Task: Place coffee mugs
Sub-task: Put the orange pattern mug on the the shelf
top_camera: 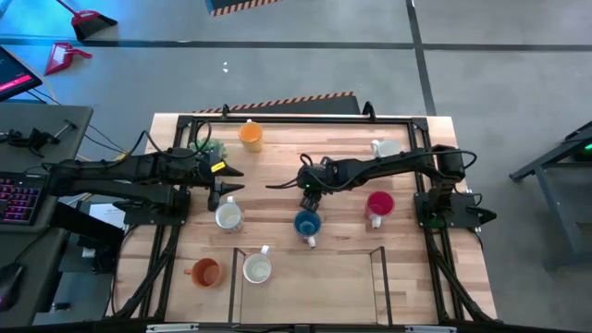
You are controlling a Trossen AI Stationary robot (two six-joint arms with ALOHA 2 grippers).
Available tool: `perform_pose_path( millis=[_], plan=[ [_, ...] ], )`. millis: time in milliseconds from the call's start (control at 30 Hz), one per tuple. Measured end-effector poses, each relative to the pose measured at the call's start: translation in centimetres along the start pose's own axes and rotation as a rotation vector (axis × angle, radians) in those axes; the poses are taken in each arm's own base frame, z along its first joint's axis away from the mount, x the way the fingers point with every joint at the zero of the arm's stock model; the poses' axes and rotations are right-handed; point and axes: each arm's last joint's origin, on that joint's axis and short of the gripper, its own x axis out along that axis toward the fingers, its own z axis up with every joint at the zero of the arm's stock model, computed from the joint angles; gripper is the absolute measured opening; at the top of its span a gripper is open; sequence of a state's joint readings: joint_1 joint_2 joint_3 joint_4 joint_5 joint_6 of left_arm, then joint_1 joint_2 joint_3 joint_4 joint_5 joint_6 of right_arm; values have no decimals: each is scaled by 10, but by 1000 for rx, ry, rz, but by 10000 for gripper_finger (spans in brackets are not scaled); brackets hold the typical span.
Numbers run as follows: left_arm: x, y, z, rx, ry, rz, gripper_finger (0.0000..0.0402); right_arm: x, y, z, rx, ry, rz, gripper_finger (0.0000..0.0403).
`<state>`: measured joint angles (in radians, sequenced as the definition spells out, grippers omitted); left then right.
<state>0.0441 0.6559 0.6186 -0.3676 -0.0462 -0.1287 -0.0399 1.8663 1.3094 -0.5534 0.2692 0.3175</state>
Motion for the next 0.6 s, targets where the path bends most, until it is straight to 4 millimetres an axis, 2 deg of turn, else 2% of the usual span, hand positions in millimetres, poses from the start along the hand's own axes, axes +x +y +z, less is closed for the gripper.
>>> perform_pose_path(
  millis=[133, 267, 300, 467, 600],
  plan=[
    [0, 0, 0, 0, 1, -2, 170, 1, -4, 1, 9, -5, -19, 120],
    [0, 0, 0, 0, 1, -2, 170, 3, -11, 3, 52, 10, 11, 30],
    [0, 0, 0, 0, 1, -2, 170, 3, -12, 3, 56, 18, 20, 18],
    [0, 0, 0, 0, 1, -2, 170, 1, -17, 9, 76, 16, 19, 5],
    [0, 0, 0, 1, 3, -2, 170, -18, -18, 32, 31, -25, 18, 3]
  ],
)
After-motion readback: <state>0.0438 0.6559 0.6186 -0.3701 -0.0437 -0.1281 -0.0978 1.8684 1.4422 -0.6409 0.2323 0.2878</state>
